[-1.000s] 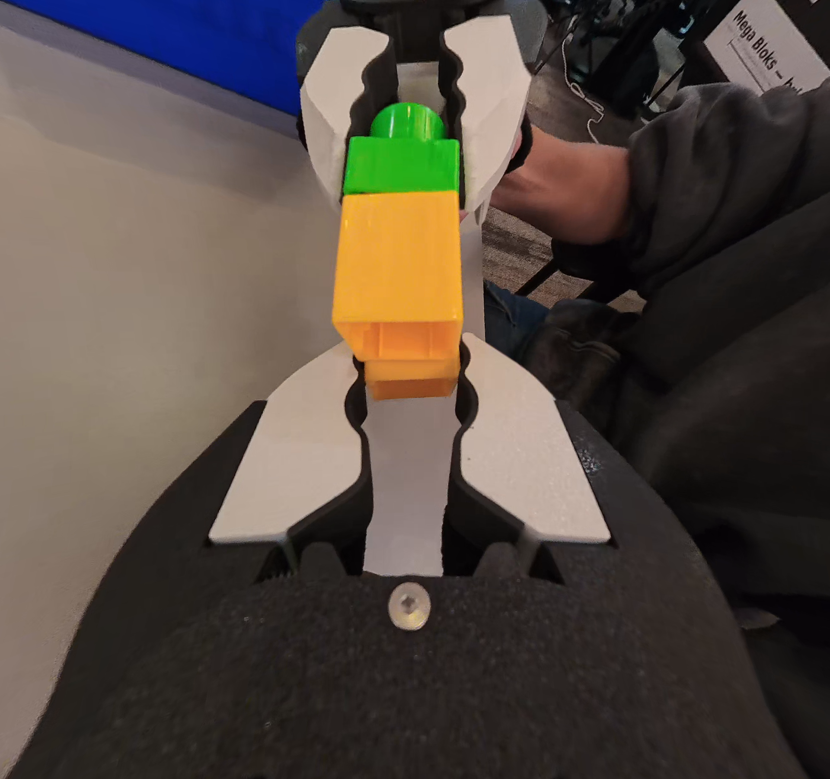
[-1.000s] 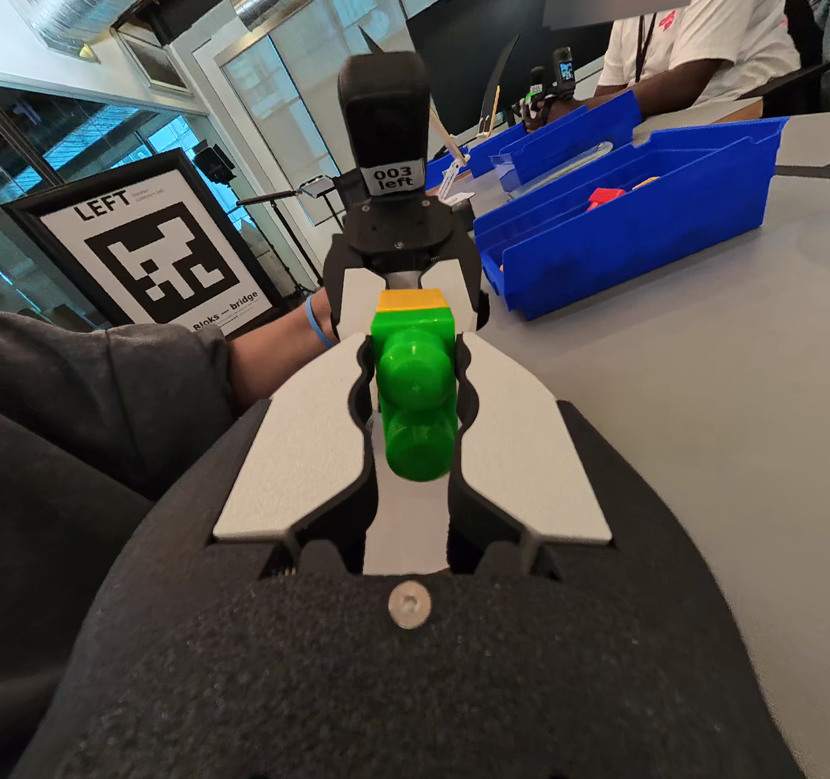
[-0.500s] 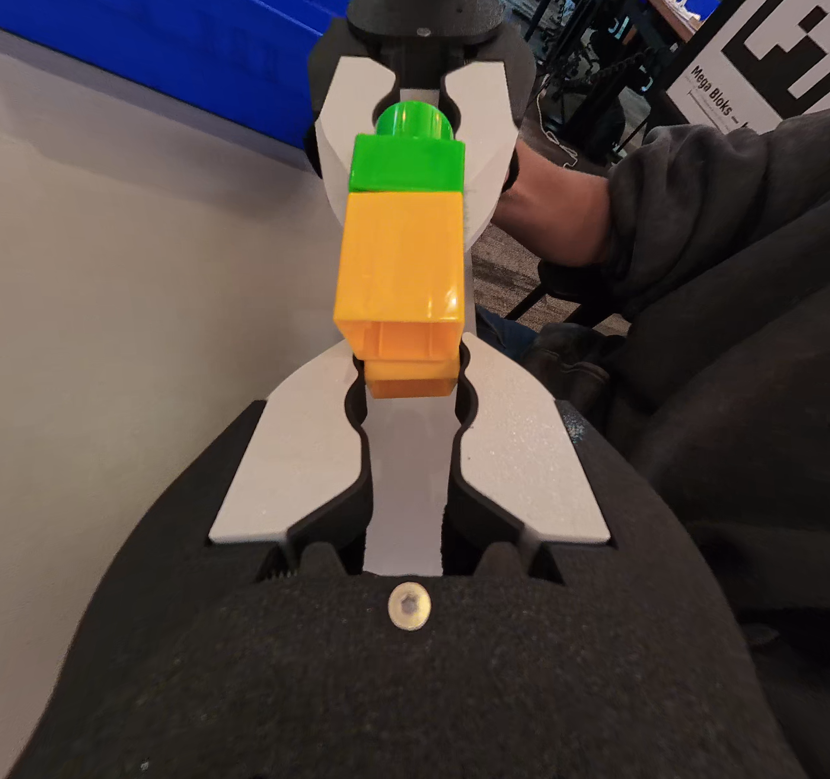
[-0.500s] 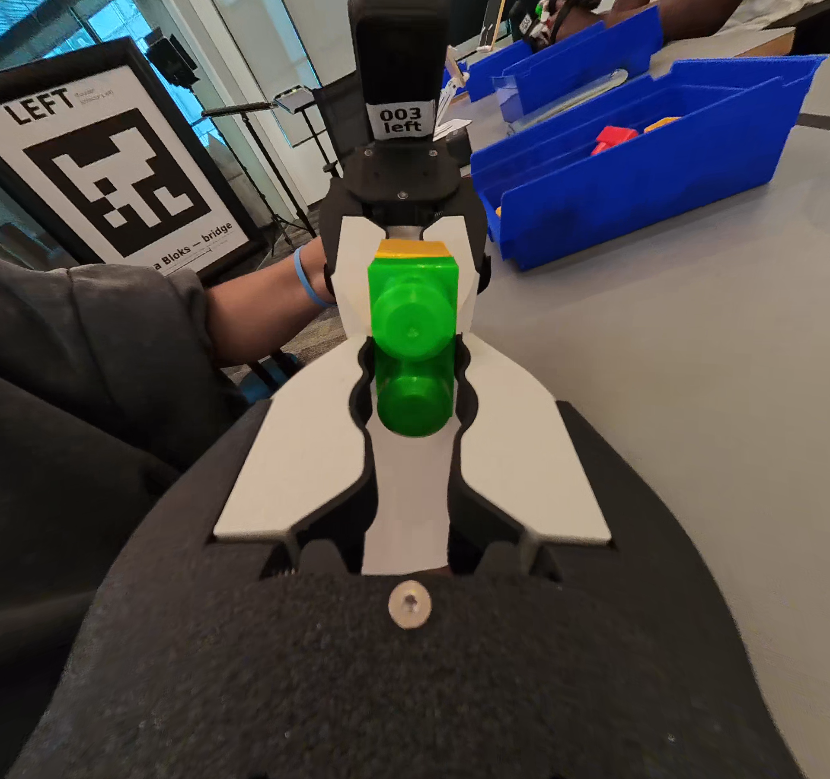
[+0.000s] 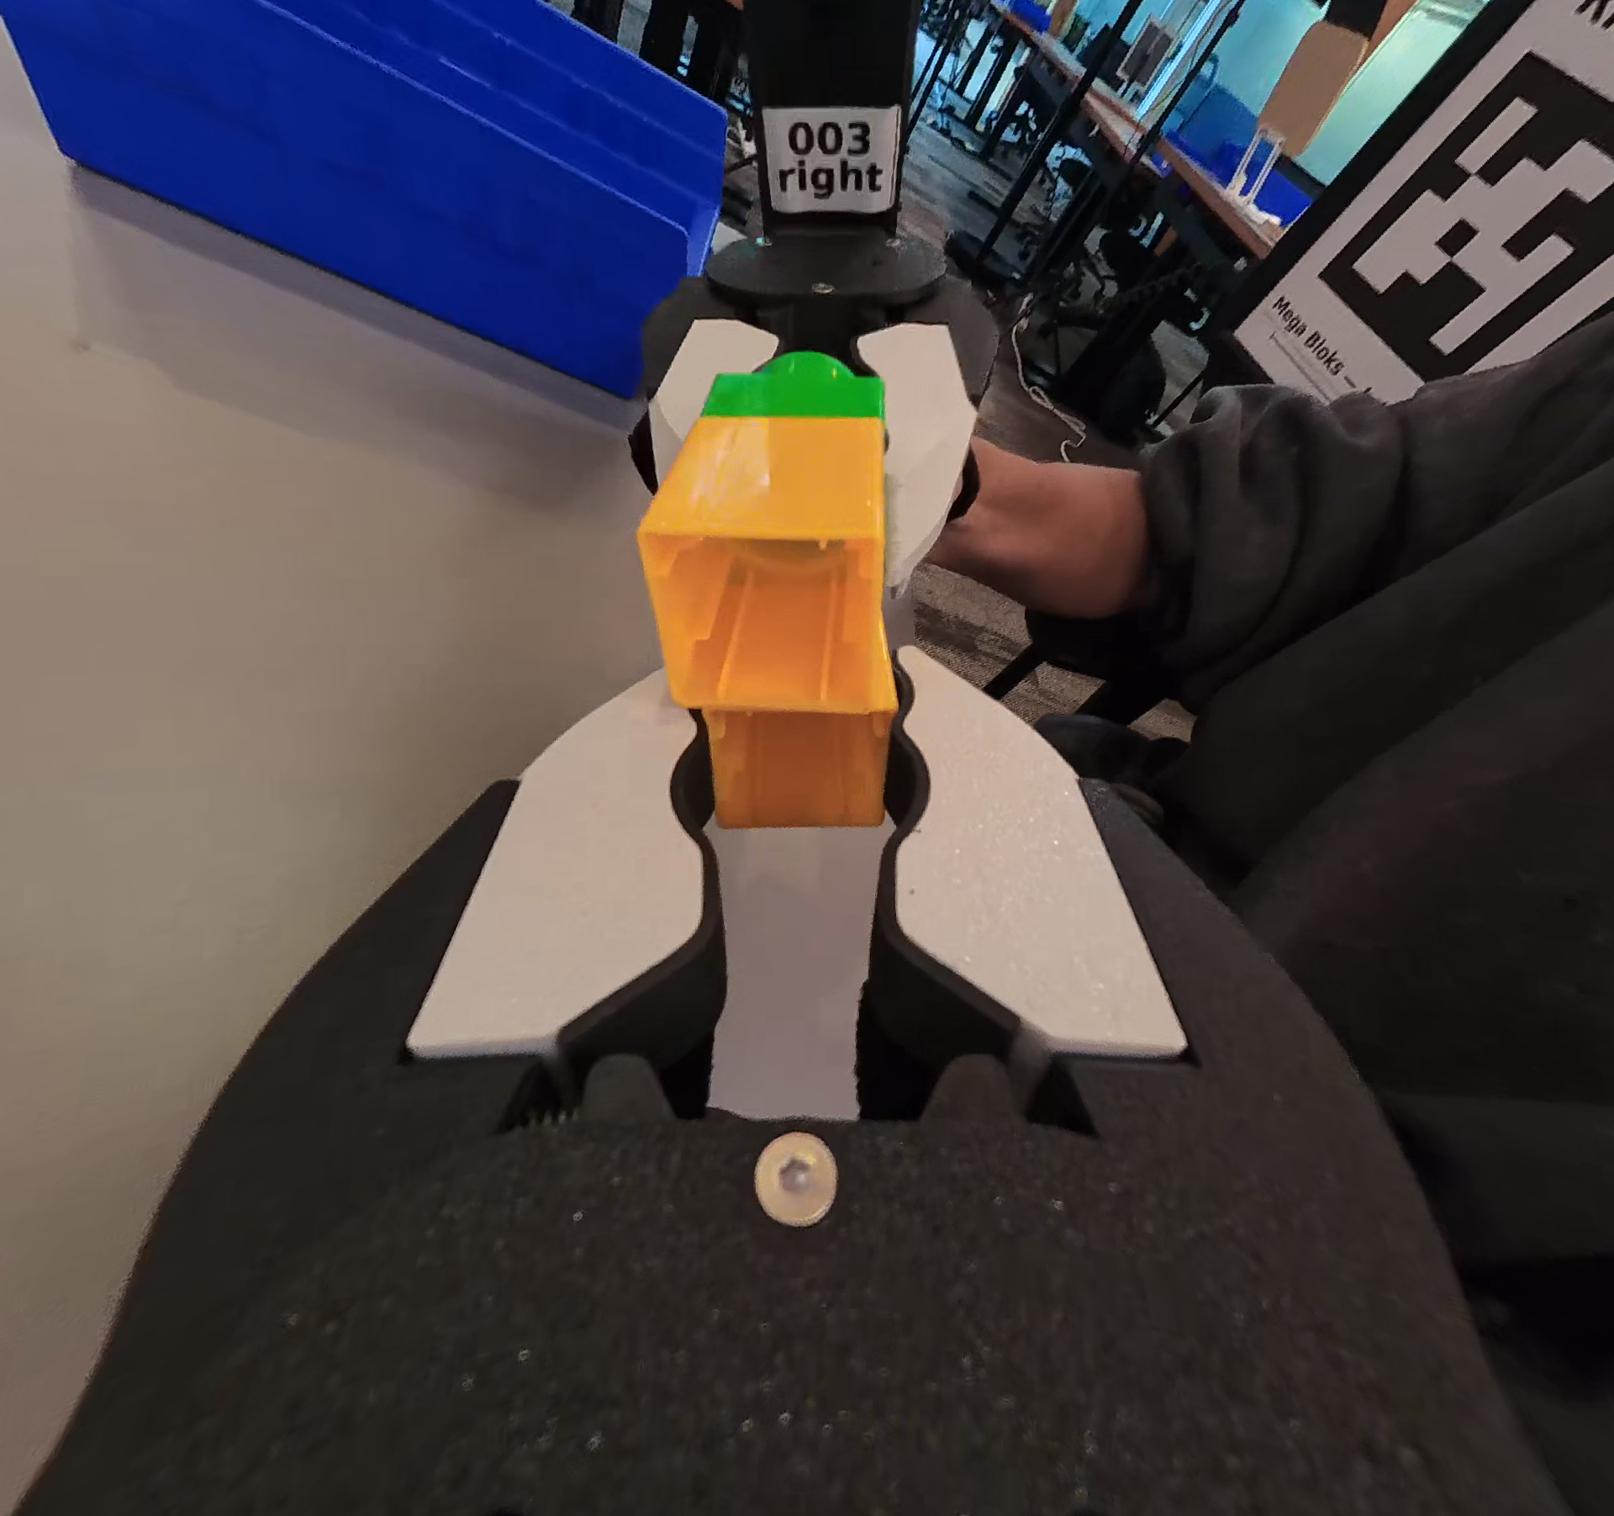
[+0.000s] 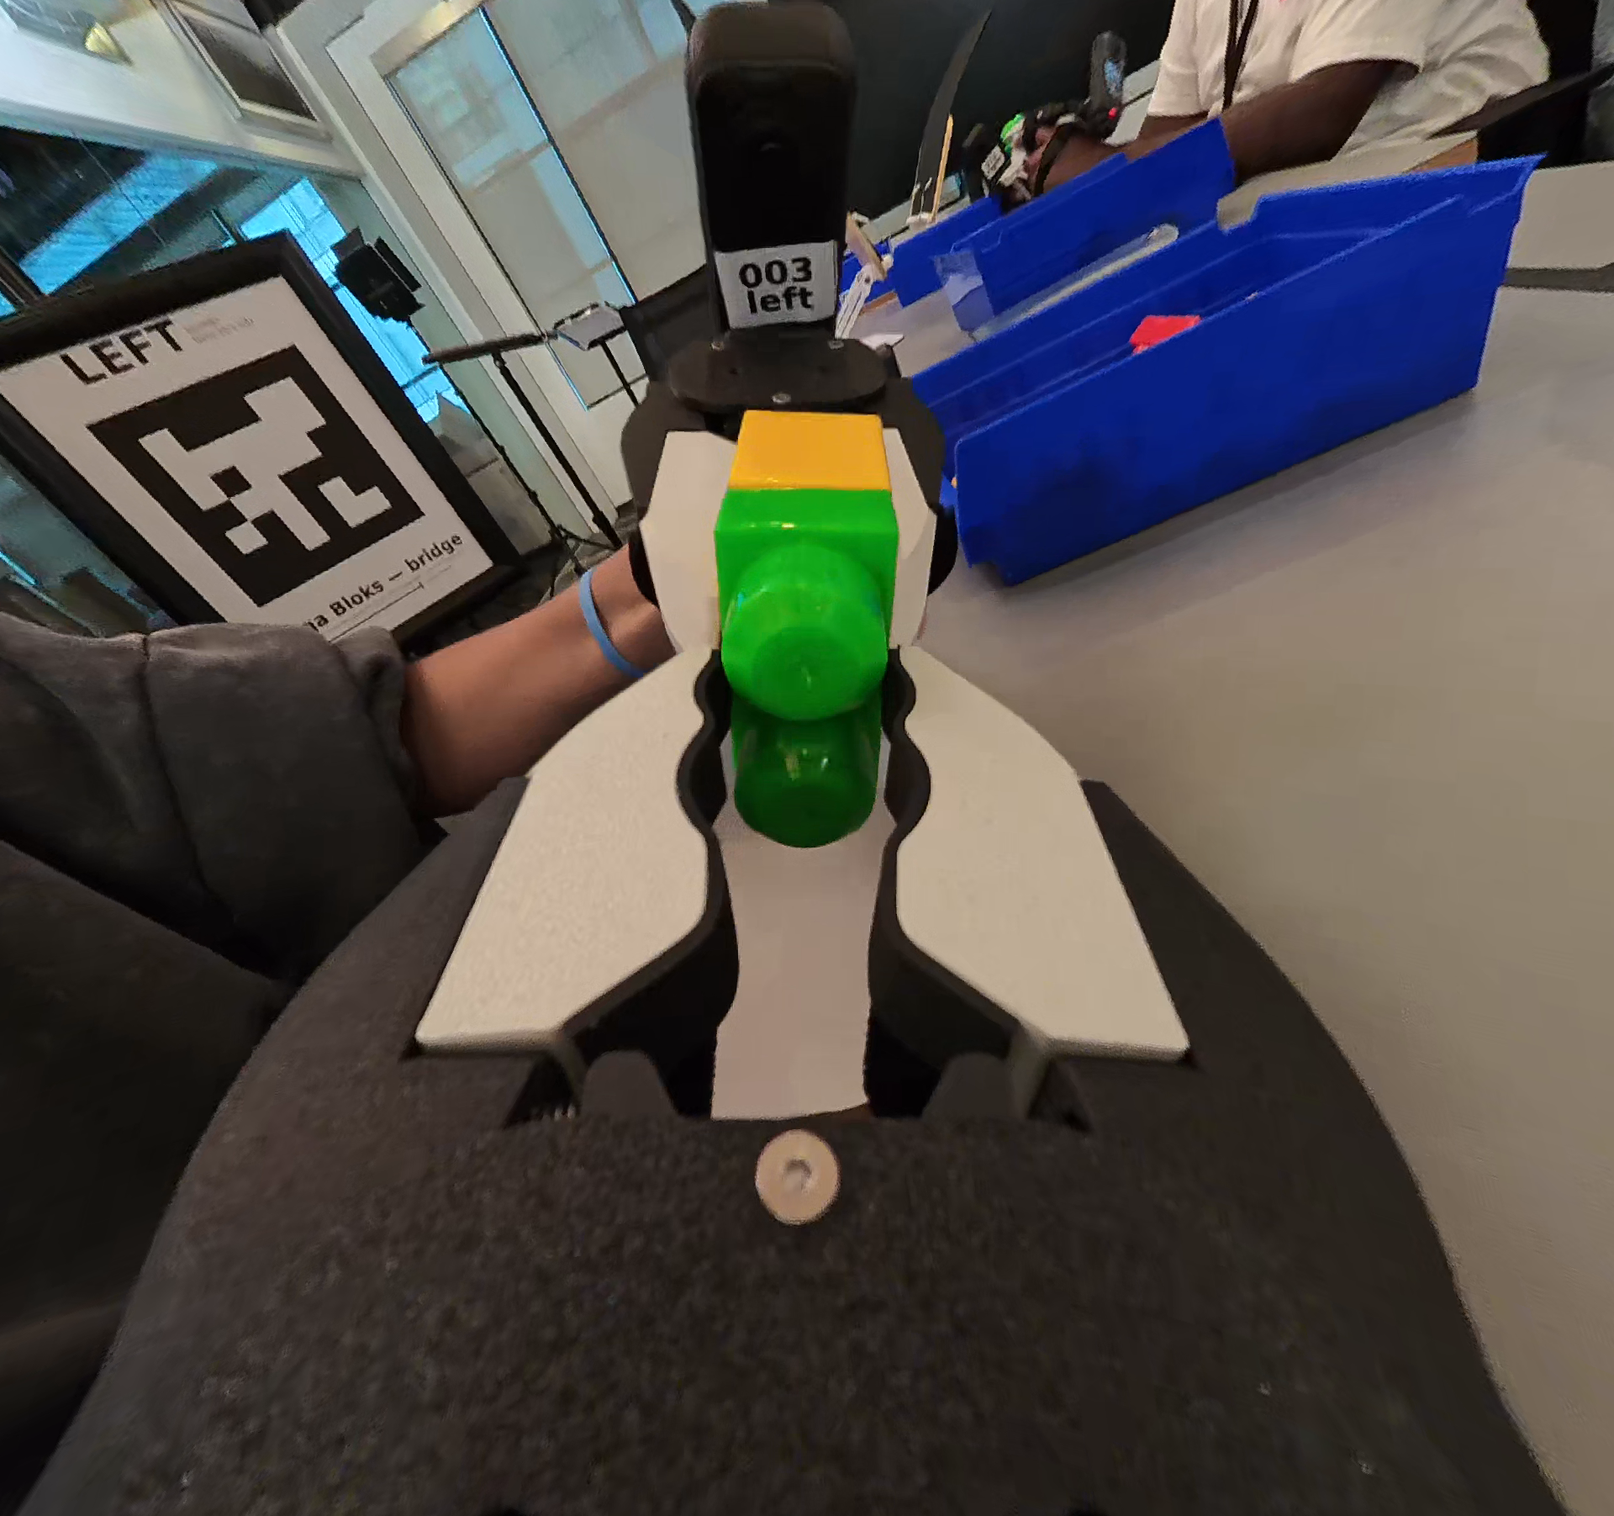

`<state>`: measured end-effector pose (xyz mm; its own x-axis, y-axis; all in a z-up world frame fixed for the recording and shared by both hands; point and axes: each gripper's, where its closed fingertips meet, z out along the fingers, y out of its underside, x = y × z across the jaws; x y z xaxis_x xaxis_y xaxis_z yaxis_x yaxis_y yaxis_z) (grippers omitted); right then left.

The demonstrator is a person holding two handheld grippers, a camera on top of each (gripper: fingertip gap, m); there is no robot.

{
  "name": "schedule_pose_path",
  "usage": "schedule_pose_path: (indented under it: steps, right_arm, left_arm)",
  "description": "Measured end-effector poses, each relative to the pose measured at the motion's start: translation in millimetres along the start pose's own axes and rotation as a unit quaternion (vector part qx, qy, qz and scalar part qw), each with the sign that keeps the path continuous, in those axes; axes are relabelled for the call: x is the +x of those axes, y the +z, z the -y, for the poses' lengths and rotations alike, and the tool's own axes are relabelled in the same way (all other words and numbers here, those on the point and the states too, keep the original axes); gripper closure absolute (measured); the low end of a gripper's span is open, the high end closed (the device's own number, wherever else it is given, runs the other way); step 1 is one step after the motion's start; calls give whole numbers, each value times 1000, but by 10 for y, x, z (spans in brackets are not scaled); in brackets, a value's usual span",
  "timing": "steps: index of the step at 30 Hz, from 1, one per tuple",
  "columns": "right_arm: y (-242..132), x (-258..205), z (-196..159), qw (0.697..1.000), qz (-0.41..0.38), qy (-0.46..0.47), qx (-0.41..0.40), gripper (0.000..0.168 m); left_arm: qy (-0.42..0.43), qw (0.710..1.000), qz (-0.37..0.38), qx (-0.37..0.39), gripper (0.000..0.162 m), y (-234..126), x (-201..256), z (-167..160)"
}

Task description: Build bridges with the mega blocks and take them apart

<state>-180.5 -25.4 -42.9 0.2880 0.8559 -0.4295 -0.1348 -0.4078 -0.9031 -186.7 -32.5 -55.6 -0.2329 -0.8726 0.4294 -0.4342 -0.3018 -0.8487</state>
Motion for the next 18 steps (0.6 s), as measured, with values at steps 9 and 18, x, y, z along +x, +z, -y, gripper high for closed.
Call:
schedule_pose_path:
  steps: [9, 18]
  right_arm:
    - [-111, 77, 67, 999, 17, 36, 37, 134]
    - [-214, 6, 100, 995, 51, 85, 9, 135]
  left_arm:
    - [3, 997, 40, 69, 124, 36, -73, 97]
    - [67, 973, 120, 187, 155, -442, -28, 202]
